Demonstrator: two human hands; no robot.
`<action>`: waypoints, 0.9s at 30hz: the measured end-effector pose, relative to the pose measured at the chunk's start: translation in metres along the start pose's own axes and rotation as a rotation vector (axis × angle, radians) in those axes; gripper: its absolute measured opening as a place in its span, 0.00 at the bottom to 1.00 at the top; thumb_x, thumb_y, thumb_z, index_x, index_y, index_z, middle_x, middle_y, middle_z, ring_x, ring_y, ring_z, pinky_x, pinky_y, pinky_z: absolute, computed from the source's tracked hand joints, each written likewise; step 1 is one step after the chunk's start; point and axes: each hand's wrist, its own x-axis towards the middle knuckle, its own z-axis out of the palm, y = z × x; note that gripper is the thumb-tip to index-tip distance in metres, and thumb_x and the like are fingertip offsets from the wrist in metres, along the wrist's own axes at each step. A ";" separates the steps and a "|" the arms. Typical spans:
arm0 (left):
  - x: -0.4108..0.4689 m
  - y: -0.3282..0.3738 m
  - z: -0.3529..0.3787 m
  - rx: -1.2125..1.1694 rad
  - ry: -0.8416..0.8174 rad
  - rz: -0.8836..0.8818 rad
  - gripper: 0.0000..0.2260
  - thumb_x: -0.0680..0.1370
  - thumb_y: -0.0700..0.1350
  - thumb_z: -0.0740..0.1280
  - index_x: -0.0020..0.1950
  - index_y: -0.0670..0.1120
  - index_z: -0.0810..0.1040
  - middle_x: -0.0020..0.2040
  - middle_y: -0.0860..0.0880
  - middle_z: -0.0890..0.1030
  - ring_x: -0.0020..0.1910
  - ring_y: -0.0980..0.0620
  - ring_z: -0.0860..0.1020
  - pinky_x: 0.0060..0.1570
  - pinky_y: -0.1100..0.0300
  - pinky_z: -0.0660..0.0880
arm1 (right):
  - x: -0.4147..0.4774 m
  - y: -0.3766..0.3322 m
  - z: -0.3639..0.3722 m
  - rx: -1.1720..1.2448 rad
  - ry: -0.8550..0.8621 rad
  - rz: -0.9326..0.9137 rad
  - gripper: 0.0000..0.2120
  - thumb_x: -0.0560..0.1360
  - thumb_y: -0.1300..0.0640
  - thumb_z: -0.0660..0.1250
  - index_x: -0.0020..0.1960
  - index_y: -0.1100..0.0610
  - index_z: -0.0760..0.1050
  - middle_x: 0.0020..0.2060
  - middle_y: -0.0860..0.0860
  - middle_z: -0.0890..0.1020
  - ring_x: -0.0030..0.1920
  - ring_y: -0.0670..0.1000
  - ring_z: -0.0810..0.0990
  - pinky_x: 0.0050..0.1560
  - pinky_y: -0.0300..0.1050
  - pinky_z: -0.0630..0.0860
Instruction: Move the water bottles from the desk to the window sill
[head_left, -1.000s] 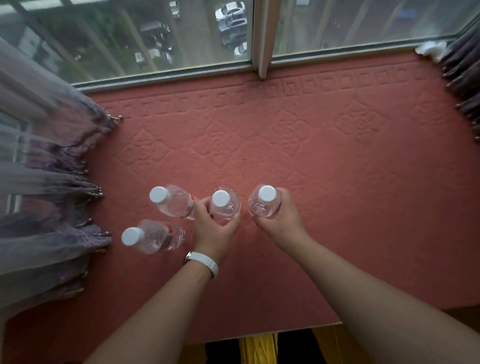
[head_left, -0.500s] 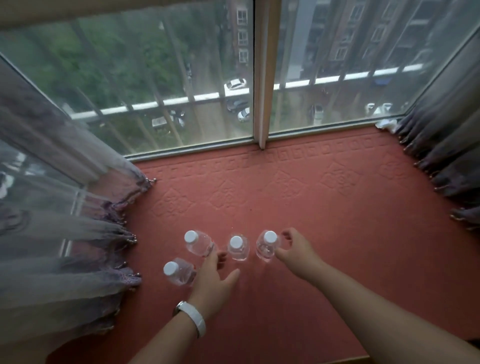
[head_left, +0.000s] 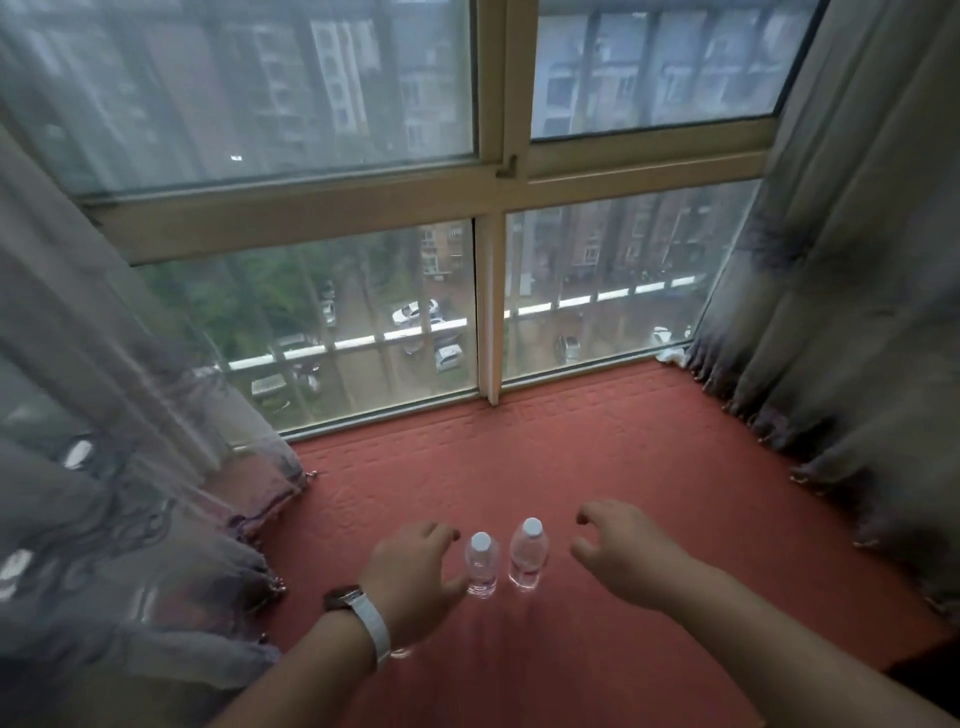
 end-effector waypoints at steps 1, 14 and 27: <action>-0.003 0.001 -0.007 0.016 0.018 0.027 0.23 0.76 0.61 0.61 0.69 0.53 0.72 0.66 0.53 0.75 0.64 0.50 0.73 0.61 0.56 0.70 | -0.010 -0.003 -0.003 -0.008 0.015 0.005 0.21 0.77 0.44 0.60 0.66 0.53 0.73 0.64 0.52 0.76 0.64 0.55 0.73 0.60 0.46 0.70; -0.076 0.097 -0.032 -0.025 0.092 0.088 0.21 0.77 0.58 0.62 0.69 0.54 0.71 0.67 0.53 0.75 0.62 0.49 0.75 0.60 0.53 0.71 | -0.138 0.036 -0.029 0.003 0.153 -0.004 0.22 0.78 0.44 0.59 0.68 0.53 0.71 0.66 0.52 0.74 0.65 0.54 0.71 0.63 0.48 0.69; -0.143 0.341 0.027 0.104 0.163 0.491 0.18 0.78 0.57 0.64 0.68 0.55 0.74 0.66 0.54 0.77 0.64 0.51 0.75 0.54 0.56 0.73 | -0.349 0.221 -0.035 -0.002 0.305 0.099 0.26 0.76 0.40 0.53 0.71 0.48 0.68 0.65 0.47 0.73 0.64 0.51 0.71 0.61 0.50 0.71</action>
